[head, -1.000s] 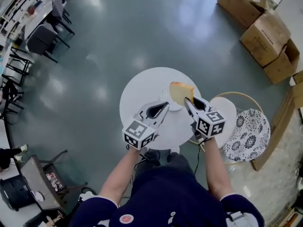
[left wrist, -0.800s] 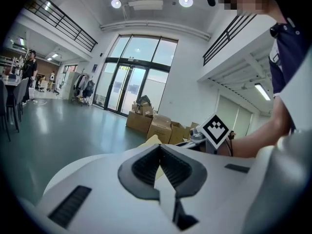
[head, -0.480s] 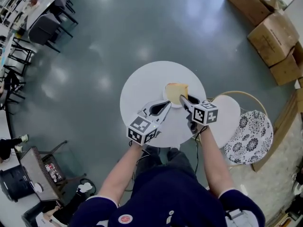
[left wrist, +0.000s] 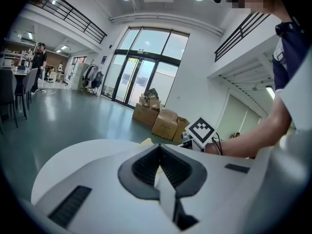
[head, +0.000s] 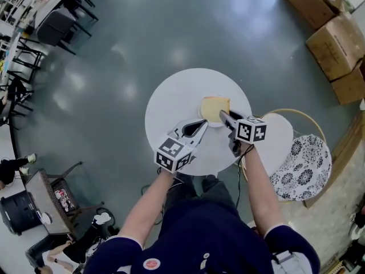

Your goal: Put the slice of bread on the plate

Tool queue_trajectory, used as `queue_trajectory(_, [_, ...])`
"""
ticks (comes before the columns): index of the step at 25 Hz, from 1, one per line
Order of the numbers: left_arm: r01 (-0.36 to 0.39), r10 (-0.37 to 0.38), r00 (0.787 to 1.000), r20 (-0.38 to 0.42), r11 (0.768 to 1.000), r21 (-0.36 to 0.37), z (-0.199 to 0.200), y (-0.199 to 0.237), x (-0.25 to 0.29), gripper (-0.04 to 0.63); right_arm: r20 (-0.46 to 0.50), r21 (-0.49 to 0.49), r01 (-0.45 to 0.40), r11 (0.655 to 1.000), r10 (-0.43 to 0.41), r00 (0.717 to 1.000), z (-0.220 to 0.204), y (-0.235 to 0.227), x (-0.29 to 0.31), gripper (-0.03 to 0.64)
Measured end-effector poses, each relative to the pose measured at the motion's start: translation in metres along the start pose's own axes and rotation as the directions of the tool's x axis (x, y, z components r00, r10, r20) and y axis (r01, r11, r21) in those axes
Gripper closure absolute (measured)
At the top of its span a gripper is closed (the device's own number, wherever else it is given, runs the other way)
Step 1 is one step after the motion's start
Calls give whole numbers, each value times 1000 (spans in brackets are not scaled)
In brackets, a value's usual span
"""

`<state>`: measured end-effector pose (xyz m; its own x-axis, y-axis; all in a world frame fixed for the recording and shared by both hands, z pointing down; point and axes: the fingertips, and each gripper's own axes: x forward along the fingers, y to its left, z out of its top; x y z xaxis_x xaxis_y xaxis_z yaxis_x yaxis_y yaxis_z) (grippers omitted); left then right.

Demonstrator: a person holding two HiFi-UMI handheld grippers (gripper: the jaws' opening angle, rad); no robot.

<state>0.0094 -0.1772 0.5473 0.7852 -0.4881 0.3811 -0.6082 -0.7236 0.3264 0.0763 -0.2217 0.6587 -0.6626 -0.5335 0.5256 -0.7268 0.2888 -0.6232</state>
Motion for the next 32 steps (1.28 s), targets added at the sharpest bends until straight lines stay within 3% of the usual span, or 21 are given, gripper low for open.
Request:
queue_trajectory(12, [7,-8,999,-35,1000,-15,-13,-3,13,589,-45,-123,123,985,-129,991,-3,-31,9,509])
queue_trajectory(18, [-3,2,999,-37,1000,-29,-16,-1,15,590,-62,-193,215,957,-230,971,-9,-53,11,472])
queue_trajectory(32, [-5,4,1000,-28,999,-32,-12,2,13,589,-52,-262,268,927,-291,955,-4,-60,13,462])
